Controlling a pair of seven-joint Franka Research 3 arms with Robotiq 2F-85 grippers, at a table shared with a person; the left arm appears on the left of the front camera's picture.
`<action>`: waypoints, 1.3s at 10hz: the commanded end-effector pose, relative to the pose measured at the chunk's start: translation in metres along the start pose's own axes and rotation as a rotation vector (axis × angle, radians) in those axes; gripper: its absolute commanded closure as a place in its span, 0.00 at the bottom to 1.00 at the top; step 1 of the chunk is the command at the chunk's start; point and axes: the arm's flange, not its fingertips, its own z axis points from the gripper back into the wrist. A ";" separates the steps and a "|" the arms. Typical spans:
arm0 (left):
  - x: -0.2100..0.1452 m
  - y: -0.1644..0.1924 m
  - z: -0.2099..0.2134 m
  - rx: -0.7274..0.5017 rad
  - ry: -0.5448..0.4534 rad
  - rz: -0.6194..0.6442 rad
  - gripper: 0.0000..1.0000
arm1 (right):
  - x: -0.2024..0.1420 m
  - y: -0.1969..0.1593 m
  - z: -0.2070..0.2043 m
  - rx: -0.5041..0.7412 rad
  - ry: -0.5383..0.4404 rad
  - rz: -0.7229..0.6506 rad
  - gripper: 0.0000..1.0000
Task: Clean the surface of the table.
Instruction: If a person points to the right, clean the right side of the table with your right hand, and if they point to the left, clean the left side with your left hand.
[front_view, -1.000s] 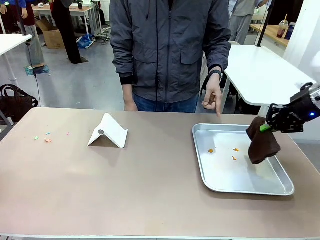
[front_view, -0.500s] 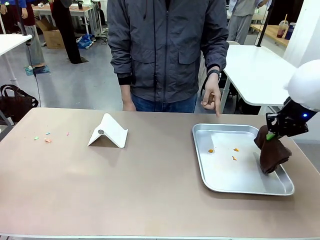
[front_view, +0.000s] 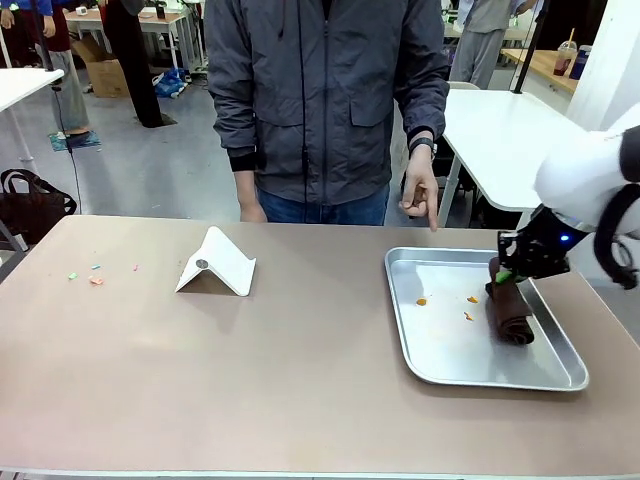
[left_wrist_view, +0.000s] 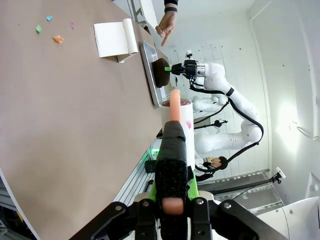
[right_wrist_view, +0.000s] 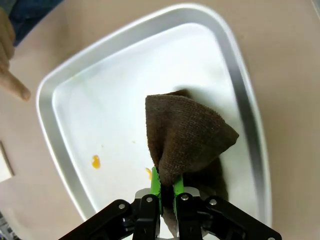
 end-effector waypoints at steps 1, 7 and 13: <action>-0.001 -0.005 0.001 0.003 0.004 0.001 0.81 | 0.011 0.012 -0.021 0.112 0.013 -0.006 0.89; -0.001 -0.005 0.001 0.003 0.004 0.001 0.81 | 0.010 0.045 -0.062 0.251 0.104 0.018 0.89; -0.001 -0.005 0.001 0.003 0.004 0.001 0.81 | -0.016 0.091 -0.082 0.236 0.173 0.161 0.89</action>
